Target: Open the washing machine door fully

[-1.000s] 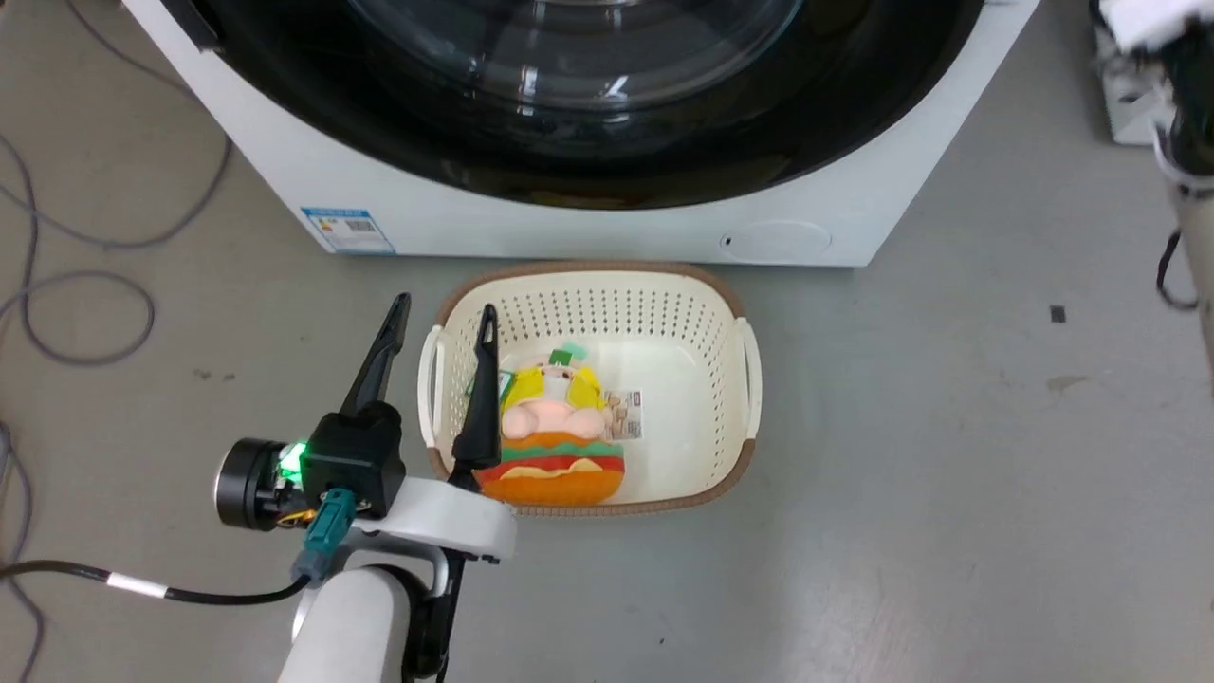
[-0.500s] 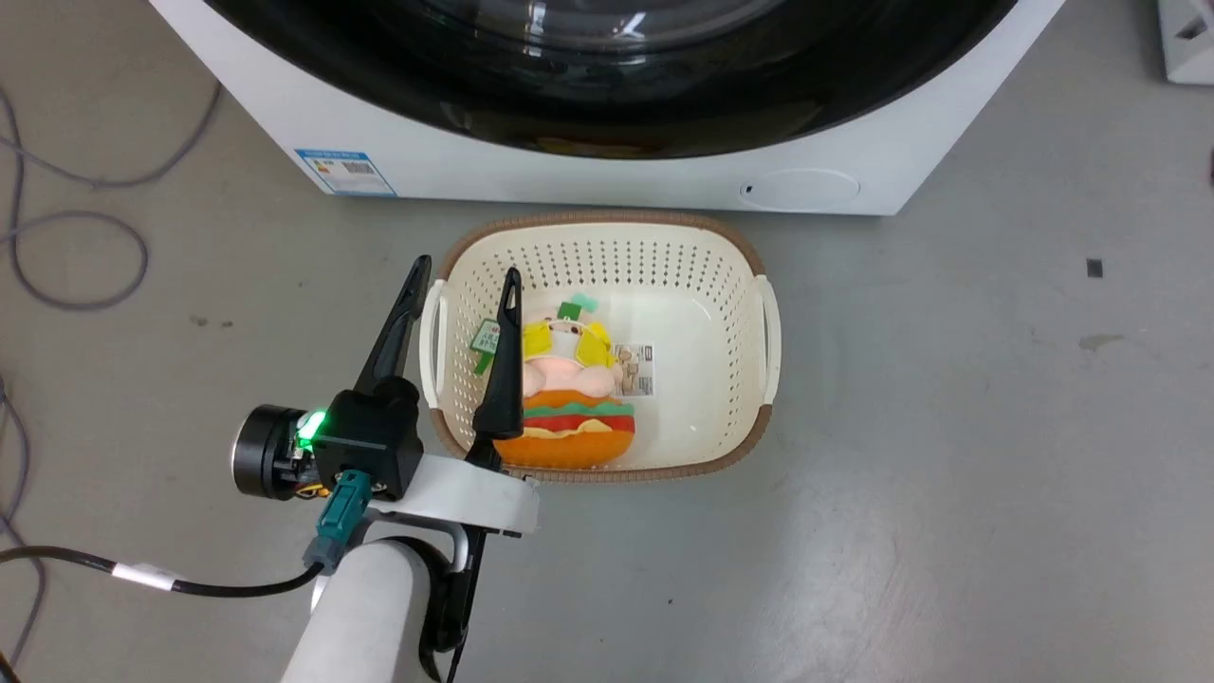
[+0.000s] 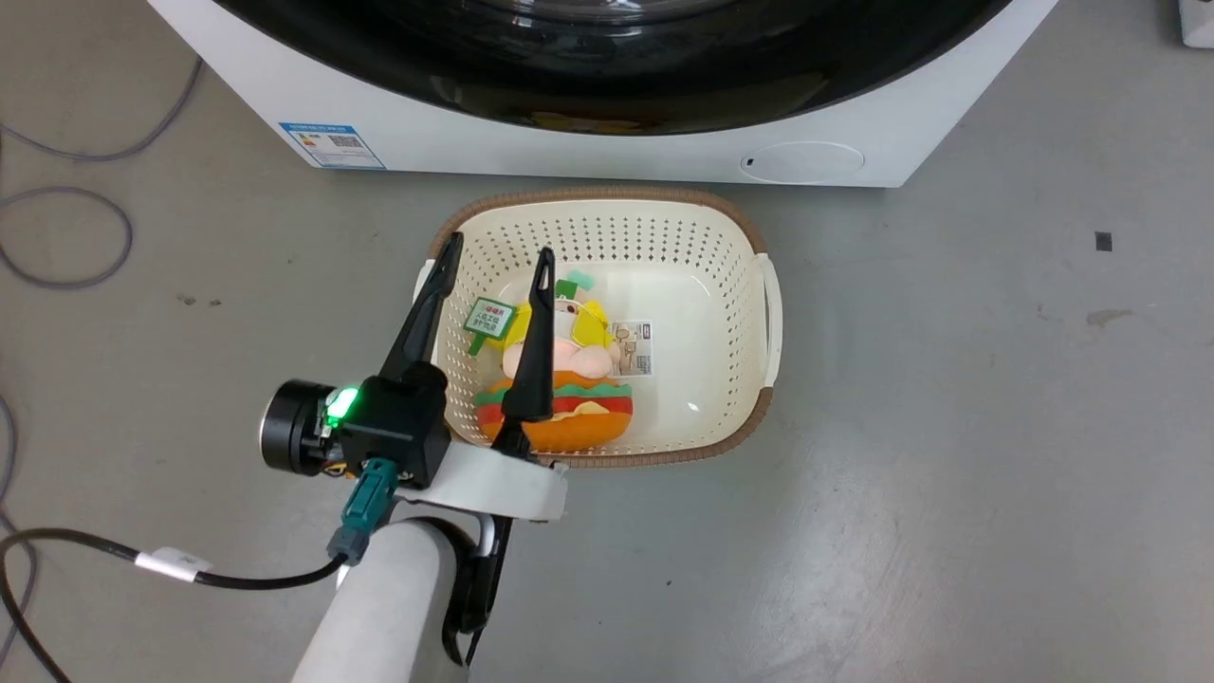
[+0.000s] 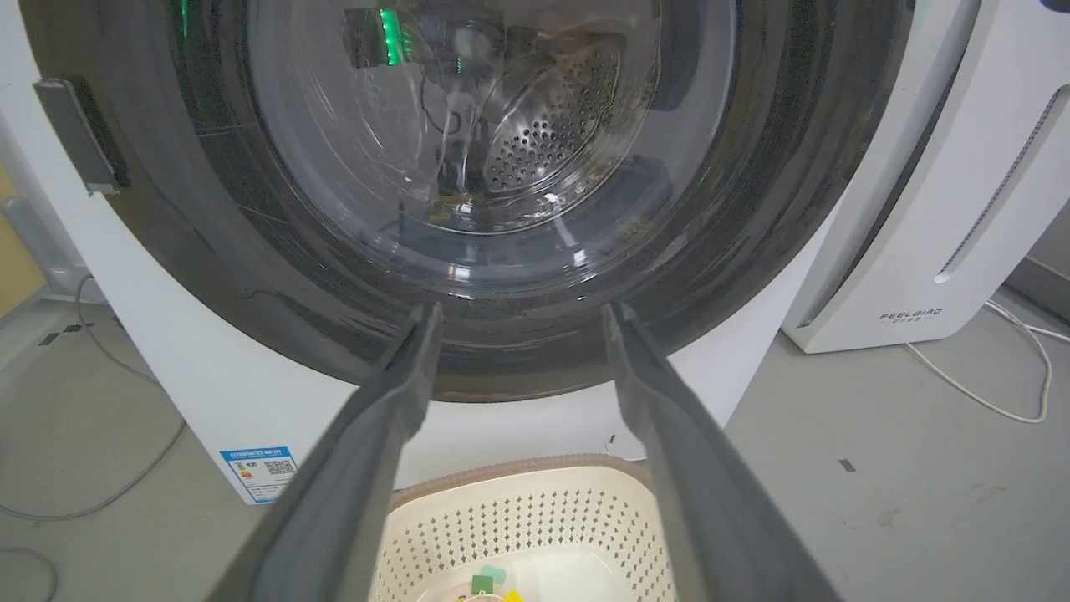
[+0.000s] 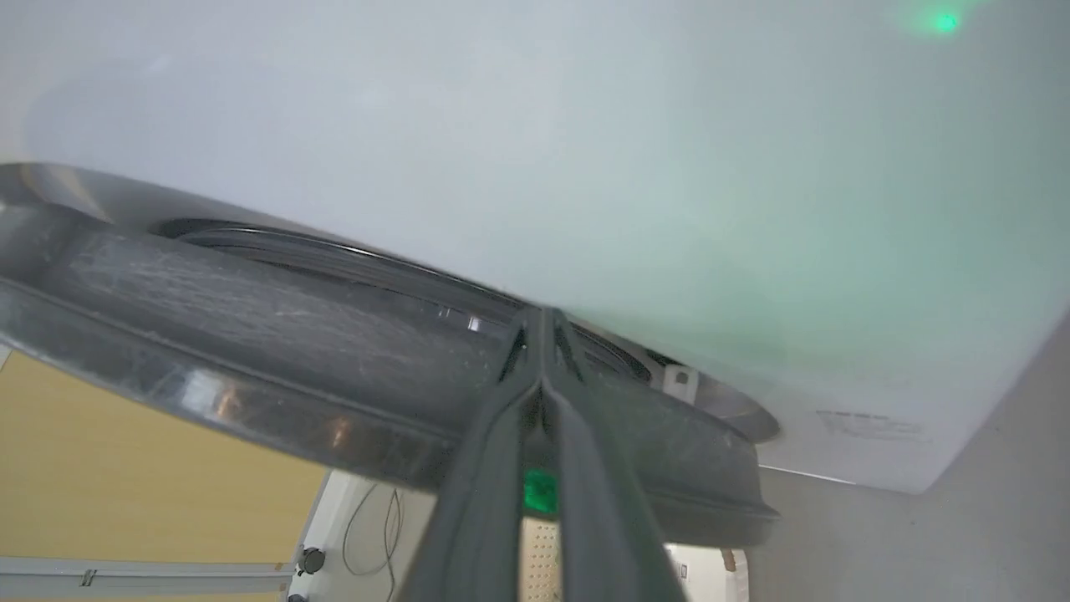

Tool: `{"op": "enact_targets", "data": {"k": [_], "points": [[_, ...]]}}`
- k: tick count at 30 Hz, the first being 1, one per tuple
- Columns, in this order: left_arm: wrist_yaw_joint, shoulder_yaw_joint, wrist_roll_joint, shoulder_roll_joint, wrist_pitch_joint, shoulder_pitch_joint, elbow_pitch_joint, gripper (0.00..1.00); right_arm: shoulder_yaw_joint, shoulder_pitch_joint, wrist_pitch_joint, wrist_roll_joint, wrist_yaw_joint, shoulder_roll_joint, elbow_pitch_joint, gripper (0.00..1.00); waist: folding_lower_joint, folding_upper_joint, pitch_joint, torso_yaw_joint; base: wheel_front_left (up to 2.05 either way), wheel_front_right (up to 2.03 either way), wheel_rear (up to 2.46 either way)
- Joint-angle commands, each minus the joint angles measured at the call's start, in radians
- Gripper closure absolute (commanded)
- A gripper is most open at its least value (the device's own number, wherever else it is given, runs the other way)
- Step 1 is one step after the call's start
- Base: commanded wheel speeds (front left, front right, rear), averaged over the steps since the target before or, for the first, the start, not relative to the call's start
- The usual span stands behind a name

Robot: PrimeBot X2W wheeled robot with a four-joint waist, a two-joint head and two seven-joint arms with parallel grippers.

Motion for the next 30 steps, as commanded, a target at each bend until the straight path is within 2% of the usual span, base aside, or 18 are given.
{"op": "enact_targets", "data": {"k": [1,14,30], "points": [[0.008,-0.007,-0.005,0.002,-0.011,-0.032,0.003,0.0,0.012,-0.047,0.023,0.04,0.001,-0.02,0.02,1.0,0.0,0.0,0.003,0.0,0.0,0.0,0.0],[0.017,-0.044,-0.023,0.002,-0.037,-0.056,0.02,0.0,0.059,-0.135,0.201,0.232,0.001,-0.084,0.048,1.0,0.0,0.0,0.019,-0.008,0.0,0.0,0.0],[0.021,-0.057,-0.039,0.002,-0.037,-0.055,0.019,0.0,0.081,-0.038,0.26,0.236,0.001,-0.068,-0.024,1.0,0.0,0.0,0.021,0.01,0.0,0.0,0.0]]}}
